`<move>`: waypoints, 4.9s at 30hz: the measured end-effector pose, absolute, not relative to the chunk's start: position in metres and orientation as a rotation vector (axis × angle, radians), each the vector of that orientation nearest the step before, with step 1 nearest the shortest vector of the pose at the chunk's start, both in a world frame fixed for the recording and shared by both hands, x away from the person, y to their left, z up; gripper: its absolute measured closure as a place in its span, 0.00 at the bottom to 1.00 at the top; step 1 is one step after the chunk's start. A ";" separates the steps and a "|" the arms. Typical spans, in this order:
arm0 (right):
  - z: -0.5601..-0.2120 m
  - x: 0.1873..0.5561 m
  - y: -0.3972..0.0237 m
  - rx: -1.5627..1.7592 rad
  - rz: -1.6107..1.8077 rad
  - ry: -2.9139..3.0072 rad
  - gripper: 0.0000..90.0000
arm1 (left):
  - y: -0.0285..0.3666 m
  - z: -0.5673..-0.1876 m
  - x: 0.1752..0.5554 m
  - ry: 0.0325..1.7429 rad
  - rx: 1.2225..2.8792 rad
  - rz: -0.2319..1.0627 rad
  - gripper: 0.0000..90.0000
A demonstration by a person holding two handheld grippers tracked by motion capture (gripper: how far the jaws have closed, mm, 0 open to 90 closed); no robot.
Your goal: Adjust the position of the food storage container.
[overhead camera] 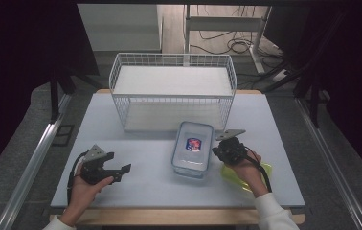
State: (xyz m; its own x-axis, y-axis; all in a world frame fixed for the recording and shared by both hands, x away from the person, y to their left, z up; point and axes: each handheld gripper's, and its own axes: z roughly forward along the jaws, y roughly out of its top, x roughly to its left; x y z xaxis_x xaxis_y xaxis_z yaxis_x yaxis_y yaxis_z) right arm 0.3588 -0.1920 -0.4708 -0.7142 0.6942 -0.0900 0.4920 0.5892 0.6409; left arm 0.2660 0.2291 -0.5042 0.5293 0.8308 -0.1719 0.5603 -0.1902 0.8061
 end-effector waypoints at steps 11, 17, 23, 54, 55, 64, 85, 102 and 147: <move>-0.472 0.346 -0.167 0.877 0.890 2.553 0.99 | 0.230 -0.504 0.266 1.142 1.879 0.386 0.16; -0.473 0.340 -0.152 0.827 0.912 2.582 0.99 | 0.230 -0.504 0.266 1.145 1.878 0.383 0.16; -0.474 0.337 -0.144 0.808 0.931 2.594 0.99 | 0.231 -0.504 0.266 1.146 1.875 0.377 0.16; -0.448 0.389 -0.146 0.987 0.967 2.381 0.99 | 0.235 -0.504 0.265 1.141 1.873 0.375 0.17; -0.448 0.389 -0.146 0.987 0.967 2.381 0.99 | 0.235 -0.504 0.265 1.141 1.873 0.375 0.17; -0.466 0.427 -0.135 1.071 0.929 2.358 0.99 | 0.235 -0.505 0.264 1.137 1.874 0.372 0.17; -0.470 0.423 -0.131 0.914 0.887 2.538 0.99 | 0.239 -0.506 0.266 1.142 1.872 0.371 0.17; -0.470 0.371 -0.120 0.795 0.914 2.590 0.99 | 0.242 -0.504 0.266 1.152 1.854 0.372 0.18; -0.479 0.359 -0.114 0.732 0.977 2.679 0.99 | 0.253 -0.501 0.261 1.165 1.818 0.375 0.23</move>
